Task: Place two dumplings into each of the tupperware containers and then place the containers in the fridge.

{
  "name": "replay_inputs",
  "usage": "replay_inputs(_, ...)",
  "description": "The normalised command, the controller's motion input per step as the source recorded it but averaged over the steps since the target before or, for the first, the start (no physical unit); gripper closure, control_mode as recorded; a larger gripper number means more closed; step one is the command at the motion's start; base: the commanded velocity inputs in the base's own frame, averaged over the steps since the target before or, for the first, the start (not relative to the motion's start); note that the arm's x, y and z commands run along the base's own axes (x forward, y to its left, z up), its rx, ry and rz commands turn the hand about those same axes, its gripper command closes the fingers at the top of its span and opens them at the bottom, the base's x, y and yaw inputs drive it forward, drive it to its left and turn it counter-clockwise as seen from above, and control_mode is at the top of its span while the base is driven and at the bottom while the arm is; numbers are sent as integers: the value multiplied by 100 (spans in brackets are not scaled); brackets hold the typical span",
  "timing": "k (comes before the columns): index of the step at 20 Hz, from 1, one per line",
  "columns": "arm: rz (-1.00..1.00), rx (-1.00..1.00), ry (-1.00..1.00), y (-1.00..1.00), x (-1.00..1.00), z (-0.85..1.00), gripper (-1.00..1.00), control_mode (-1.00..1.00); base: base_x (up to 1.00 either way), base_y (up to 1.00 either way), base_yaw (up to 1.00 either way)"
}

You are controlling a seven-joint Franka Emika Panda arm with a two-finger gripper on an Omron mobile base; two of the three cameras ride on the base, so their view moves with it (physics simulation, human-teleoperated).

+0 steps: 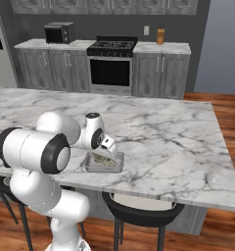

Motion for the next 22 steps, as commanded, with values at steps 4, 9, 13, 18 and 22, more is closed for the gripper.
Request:
replay_inputs(4,0,0,0,0,-18,0,-100,-100,0,0,0)
replay_inputs(9,2,0,-6,-2,-25,23,-100,-100,0,0,0)
replay_inputs(13,9,4,-10,-11,-76,75,-100,-100,0,0,0)
replay_inputs(18,31,0,0,21,-51,35,-100,-100,0,0,0)
replay_inputs(22,38,0,-3,52,-4,5,-100,-100,0,0,0)
